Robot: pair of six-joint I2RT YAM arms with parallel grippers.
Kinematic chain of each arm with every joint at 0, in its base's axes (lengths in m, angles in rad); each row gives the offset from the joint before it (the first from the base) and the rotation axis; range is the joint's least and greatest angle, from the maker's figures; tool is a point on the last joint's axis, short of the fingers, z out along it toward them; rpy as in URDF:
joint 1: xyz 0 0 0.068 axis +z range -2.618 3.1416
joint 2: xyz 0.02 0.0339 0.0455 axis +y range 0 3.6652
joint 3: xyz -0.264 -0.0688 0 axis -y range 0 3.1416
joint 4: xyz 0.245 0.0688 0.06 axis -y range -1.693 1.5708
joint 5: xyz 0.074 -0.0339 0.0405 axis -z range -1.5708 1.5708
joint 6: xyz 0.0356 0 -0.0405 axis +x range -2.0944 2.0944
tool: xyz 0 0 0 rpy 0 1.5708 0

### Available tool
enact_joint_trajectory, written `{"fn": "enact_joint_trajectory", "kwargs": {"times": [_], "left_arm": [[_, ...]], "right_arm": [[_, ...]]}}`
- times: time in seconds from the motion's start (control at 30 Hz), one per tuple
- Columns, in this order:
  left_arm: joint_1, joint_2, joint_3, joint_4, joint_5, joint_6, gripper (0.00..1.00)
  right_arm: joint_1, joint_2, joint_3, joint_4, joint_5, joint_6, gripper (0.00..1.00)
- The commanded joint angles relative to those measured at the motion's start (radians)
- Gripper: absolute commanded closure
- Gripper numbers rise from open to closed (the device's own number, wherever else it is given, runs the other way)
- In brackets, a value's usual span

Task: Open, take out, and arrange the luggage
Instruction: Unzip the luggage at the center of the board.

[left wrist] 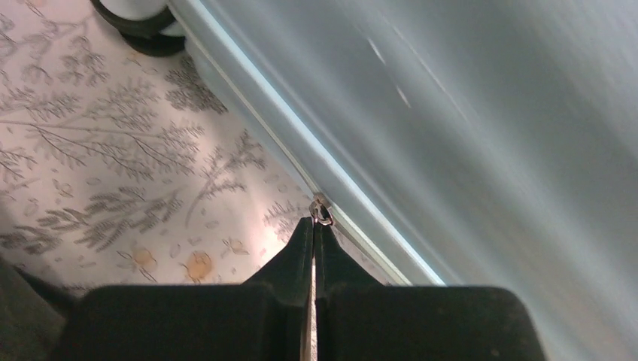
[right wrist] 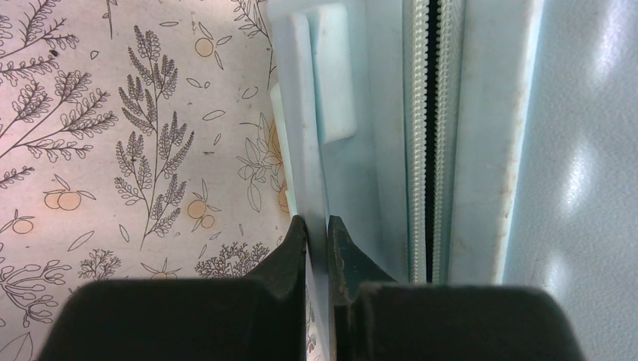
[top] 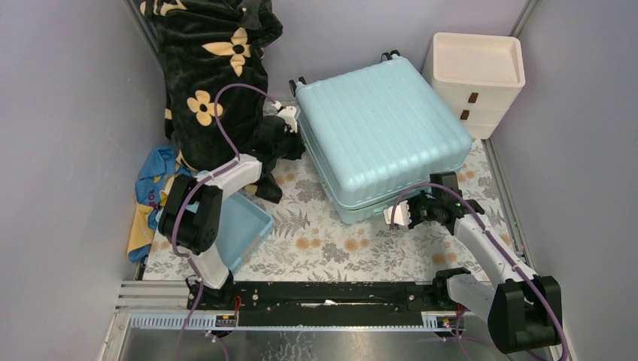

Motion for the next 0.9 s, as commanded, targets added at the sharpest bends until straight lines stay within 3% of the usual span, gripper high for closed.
{"fn": "enact_joint_trajectory", "kwargs": {"times": [0.0,0.37,0.87], "left_arm": [[0.097,0.047,0.128,0.024,-0.195,0.050,1.00],[0.157,0.219,0.360,-0.044,-0.266,0.073,1.00],[0.174,0.316,0.449,0.054,-0.365,0.056,1.00]], "right_arm": [[-0.008,0.031,-0.021,-0.052,0.079,0.060,0.98],[-0.008,0.032,-0.012,-0.067,0.069,0.061,0.98],[-0.008,0.037,-0.006,-0.070,0.060,0.069,0.98]]}}
